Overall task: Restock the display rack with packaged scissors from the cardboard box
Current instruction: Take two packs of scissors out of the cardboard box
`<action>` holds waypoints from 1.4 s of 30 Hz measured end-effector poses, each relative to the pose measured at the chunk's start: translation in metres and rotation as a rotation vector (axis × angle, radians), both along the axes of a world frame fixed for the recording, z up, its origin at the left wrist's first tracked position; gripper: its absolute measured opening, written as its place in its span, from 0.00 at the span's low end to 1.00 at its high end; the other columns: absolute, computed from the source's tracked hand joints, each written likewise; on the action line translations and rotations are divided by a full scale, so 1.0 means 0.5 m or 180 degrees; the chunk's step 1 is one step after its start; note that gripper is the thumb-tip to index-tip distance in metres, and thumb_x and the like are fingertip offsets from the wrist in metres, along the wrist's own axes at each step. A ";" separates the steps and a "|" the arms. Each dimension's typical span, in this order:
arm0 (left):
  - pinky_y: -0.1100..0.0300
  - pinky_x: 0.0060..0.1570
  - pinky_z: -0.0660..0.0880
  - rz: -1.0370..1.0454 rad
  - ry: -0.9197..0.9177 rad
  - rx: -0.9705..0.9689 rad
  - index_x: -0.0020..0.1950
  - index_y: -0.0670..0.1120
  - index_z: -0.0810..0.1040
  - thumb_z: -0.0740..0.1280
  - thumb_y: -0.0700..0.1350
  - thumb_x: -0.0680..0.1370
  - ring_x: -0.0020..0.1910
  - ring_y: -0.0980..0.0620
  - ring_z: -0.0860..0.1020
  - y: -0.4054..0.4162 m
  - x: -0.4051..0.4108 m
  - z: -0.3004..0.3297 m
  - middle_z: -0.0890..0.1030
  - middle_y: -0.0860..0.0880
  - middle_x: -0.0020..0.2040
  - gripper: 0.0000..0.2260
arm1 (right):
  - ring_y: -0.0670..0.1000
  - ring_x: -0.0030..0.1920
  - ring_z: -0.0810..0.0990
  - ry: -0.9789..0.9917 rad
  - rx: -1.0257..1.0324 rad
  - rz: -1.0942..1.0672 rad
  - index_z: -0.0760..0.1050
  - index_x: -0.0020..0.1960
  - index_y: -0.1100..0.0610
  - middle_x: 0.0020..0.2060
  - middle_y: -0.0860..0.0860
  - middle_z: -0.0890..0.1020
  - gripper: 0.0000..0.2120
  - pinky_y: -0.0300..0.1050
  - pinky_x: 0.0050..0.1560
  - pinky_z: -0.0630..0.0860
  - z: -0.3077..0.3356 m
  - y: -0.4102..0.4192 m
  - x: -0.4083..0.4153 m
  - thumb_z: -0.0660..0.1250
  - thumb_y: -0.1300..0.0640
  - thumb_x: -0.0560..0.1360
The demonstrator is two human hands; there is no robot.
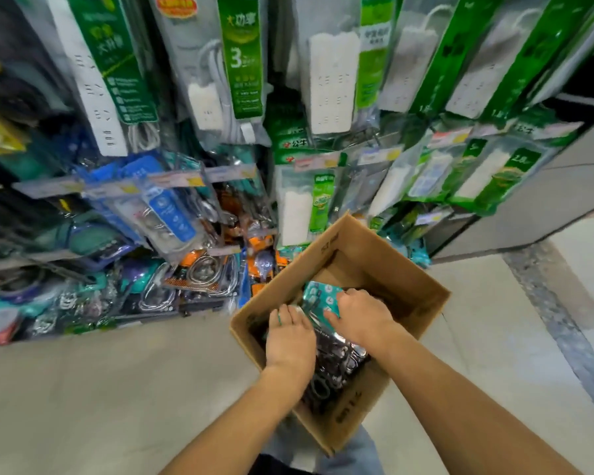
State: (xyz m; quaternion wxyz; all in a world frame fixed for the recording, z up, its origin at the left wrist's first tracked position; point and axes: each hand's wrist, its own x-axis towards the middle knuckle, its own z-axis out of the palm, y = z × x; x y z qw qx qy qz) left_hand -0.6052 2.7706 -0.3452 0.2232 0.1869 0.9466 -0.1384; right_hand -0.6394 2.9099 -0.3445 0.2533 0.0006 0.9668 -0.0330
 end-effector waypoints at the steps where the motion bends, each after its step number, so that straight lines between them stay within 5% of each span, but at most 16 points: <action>1: 0.44 0.76 0.53 0.0096 -0.0071 -0.0008 0.79 0.35 0.51 0.56 0.43 0.83 0.76 0.36 0.56 0.008 0.002 -0.011 0.58 0.34 0.77 0.27 | 0.58 0.63 0.74 -0.0036 -0.0013 0.0101 0.71 0.65 0.59 0.61 0.57 0.77 0.24 0.52 0.59 0.73 -0.009 0.005 -0.013 0.58 0.42 0.79; 6: 0.42 0.76 0.53 0.0758 -0.0434 -0.0119 0.79 0.36 0.53 0.57 0.43 0.83 0.77 0.36 0.55 0.047 0.002 -0.042 0.58 0.35 0.78 0.27 | 0.59 0.64 0.75 -0.0375 -0.0130 0.0653 0.72 0.64 0.59 0.62 0.58 0.77 0.22 0.51 0.62 0.73 -0.047 0.014 -0.061 0.60 0.44 0.79; 11: 0.43 0.66 0.67 0.1539 -0.0790 0.0036 0.72 0.38 0.68 0.62 0.42 0.80 0.69 0.38 0.68 0.094 0.001 -0.062 0.71 0.37 0.70 0.21 | 0.58 0.63 0.76 -0.0731 -0.0180 0.0927 0.74 0.63 0.58 0.62 0.58 0.78 0.20 0.50 0.63 0.74 -0.089 0.027 -0.098 0.63 0.45 0.78; 19: 0.52 0.58 0.76 0.3239 -0.1127 0.0900 0.61 0.40 0.77 0.65 0.42 0.78 0.61 0.41 0.78 0.097 -0.004 -0.103 0.80 0.41 0.62 0.13 | 0.58 0.59 0.79 -0.1100 -0.0252 0.0726 0.76 0.59 0.60 0.59 0.58 0.80 0.14 0.47 0.57 0.76 -0.162 0.051 -0.125 0.67 0.54 0.76; 29: 0.60 0.50 0.79 0.5459 -0.0655 0.2428 0.54 0.40 0.83 0.73 0.40 0.73 0.49 0.48 0.83 0.090 0.016 -0.143 0.85 0.44 0.51 0.11 | 0.55 0.53 0.82 -0.0985 -0.0637 0.0382 0.77 0.56 0.58 0.53 0.55 0.83 0.10 0.46 0.54 0.78 -0.199 0.058 -0.097 0.70 0.58 0.75; 33: 0.76 0.28 0.70 0.5676 -0.0498 0.2713 0.51 0.39 0.80 0.73 0.39 0.74 0.37 0.56 0.79 0.110 0.023 -0.155 0.82 0.48 0.44 0.08 | 0.54 0.51 0.81 -0.1087 -0.0852 0.0192 0.78 0.58 0.57 0.55 0.56 0.83 0.12 0.44 0.51 0.77 -0.194 0.065 -0.105 0.72 0.58 0.74; 38: 0.61 0.55 0.77 0.5722 -0.0580 0.2785 0.63 0.40 0.75 0.71 0.38 0.77 0.62 0.46 0.78 0.135 0.021 -0.173 0.79 0.42 0.64 0.16 | 0.52 0.48 0.79 -0.1265 -0.1051 -0.0038 0.78 0.56 0.55 0.54 0.55 0.82 0.12 0.40 0.47 0.73 -0.202 0.069 -0.117 0.74 0.58 0.73; 42: 0.61 0.56 0.76 0.5821 -0.0329 0.2866 0.64 0.43 0.72 0.72 0.38 0.75 0.65 0.48 0.77 0.139 0.018 -0.184 0.78 0.45 0.65 0.19 | 0.53 0.52 0.79 -0.1386 -0.1109 -0.0047 0.78 0.54 0.56 0.55 0.55 0.82 0.11 0.43 0.51 0.75 -0.211 0.078 -0.126 0.73 0.60 0.73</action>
